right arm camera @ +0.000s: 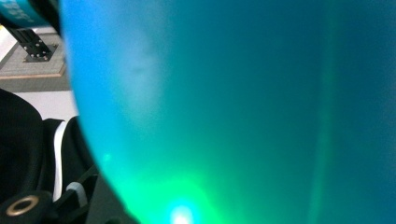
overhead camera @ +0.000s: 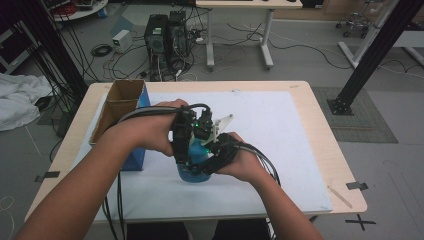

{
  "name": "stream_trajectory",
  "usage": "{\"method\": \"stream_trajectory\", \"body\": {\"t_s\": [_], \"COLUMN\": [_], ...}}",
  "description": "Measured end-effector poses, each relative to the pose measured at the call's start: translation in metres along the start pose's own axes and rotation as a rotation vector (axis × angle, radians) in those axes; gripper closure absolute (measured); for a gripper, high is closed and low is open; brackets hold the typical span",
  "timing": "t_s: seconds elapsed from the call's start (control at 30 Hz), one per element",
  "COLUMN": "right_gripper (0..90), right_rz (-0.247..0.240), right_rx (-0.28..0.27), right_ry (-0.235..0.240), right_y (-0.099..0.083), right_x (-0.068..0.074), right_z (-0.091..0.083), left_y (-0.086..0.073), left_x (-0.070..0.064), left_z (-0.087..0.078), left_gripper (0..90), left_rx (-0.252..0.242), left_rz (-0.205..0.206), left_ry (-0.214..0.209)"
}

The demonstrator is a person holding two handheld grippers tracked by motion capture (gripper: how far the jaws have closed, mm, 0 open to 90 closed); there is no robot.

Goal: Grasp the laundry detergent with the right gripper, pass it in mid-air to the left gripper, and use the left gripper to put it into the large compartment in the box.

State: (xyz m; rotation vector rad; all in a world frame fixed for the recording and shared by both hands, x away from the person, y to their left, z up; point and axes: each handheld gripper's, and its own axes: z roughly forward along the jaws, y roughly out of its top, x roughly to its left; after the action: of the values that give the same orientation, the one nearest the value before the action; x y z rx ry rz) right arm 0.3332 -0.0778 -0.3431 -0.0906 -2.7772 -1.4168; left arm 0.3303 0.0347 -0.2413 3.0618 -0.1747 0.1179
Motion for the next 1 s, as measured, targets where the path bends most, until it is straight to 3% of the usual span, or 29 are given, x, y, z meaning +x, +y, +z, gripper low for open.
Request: {"method": "stream_trajectory", "body": {"t_s": [0.33,0.4,1.0], "right_gripper": [46.3,46.4,46.4], "right_rz": [0.01,0.009,0.002], "right_rx": [0.007,0.007,0.003], "right_ry": [0.004,0.003,-0.008], "right_y": [0.0014,0.0017,0.0025], "right_x": [0.0,-0.0003,-0.0013], "right_z": [0.002,0.0022,0.0016], "left_y": [-0.0003,-0.0009,-0.0014], "left_x": [-0.0001,-0.0004,0.0015], "left_z": [-0.0015,-0.0023,-0.0012], "left_gripper": [19.1,24.3,28.6], "left_rx": [-0.006,-0.012,-0.001], "left_rz": [0.006,-0.001,-0.001], "left_ry": [0.015,-0.003,-0.003]}}
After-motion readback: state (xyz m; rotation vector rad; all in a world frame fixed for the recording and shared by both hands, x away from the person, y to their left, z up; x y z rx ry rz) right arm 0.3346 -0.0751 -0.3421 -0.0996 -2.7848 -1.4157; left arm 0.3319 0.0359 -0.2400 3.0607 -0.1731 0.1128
